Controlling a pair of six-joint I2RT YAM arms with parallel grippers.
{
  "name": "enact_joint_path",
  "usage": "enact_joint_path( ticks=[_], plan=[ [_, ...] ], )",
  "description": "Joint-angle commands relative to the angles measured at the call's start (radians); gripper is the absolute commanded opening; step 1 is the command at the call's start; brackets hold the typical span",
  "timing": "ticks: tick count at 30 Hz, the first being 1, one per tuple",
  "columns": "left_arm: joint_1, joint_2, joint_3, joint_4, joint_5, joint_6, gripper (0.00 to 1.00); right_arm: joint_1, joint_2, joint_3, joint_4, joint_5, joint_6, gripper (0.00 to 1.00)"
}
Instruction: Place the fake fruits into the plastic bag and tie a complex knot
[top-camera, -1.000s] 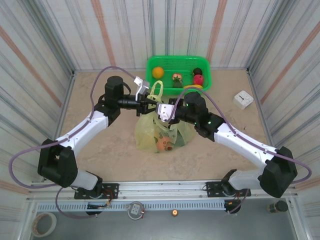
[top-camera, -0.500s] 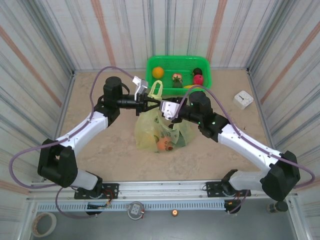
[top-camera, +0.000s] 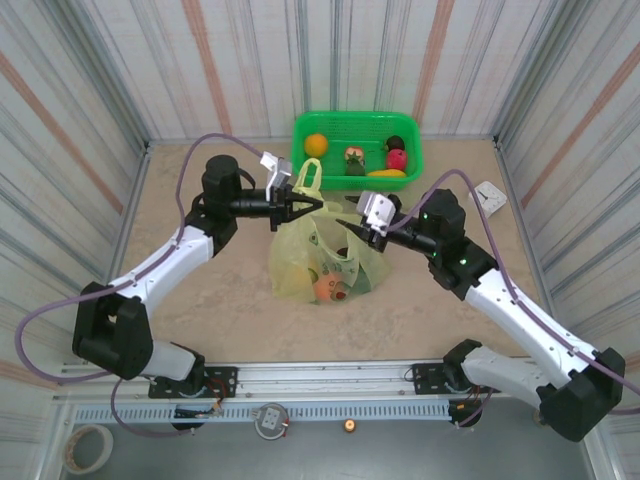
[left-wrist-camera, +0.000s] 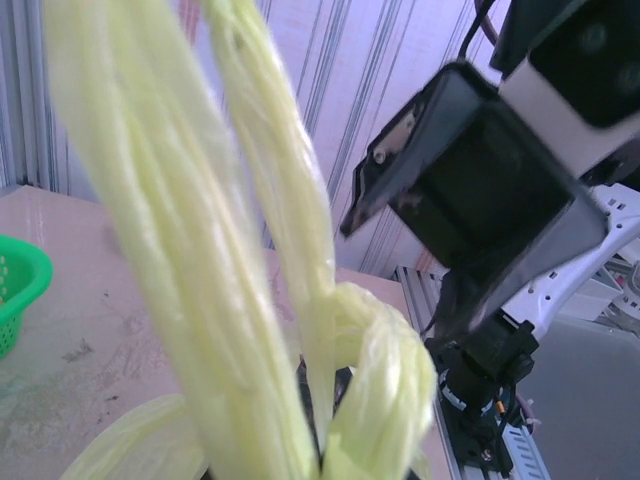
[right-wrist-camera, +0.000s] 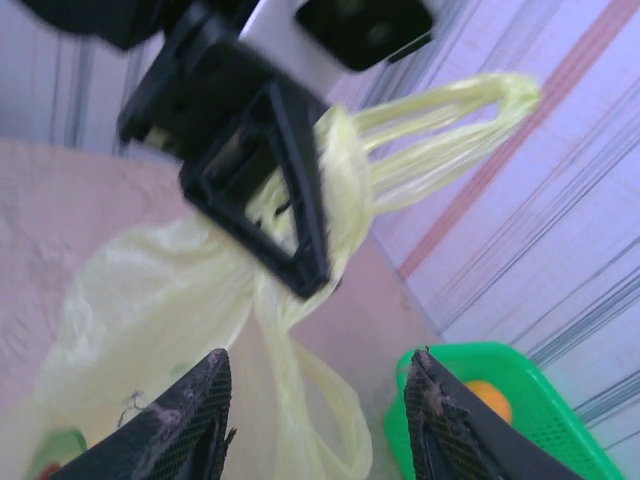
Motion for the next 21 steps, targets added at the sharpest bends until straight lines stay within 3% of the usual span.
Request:
enact_joint_path(
  ticks=[1,4,8,11,18,21],
  plan=[
    [-0.013,-0.048,-0.008,-0.022,-0.008,0.065,0.00,-0.017,0.032,0.160,-0.117,0.001,0.337,0.44],
    [-0.033,-0.059,-0.012,-0.061,-0.017,0.114,0.00,-0.025,0.093,0.252,-0.171,-0.072,0.430,0.38],
    [-0.057,-0.064,-0.008,-0.109,-0.023,0.163,0.00,-0.057,0.216,0.404,-0.259,-0.161,0.625,0.47],
    [-0.062,-0.064,-0.004,-0.122,-0.025,0.170,0.00,-0.068,0.322,0.534,-0.369,-0.242,0.684,0.51],
    [-0.066,-0.068,0.003,-0.154,-0.034,0.193,0.00,-0.055,0.381,0.620,-0.428,-0.272,0.688,0.33],
    [-0.065,-0.068,0.003,-0.156,-0.035,0.193,0.00,-0.065,0.379,0.621,-0.433,-0.297,0.696,0.18]
  ],
)
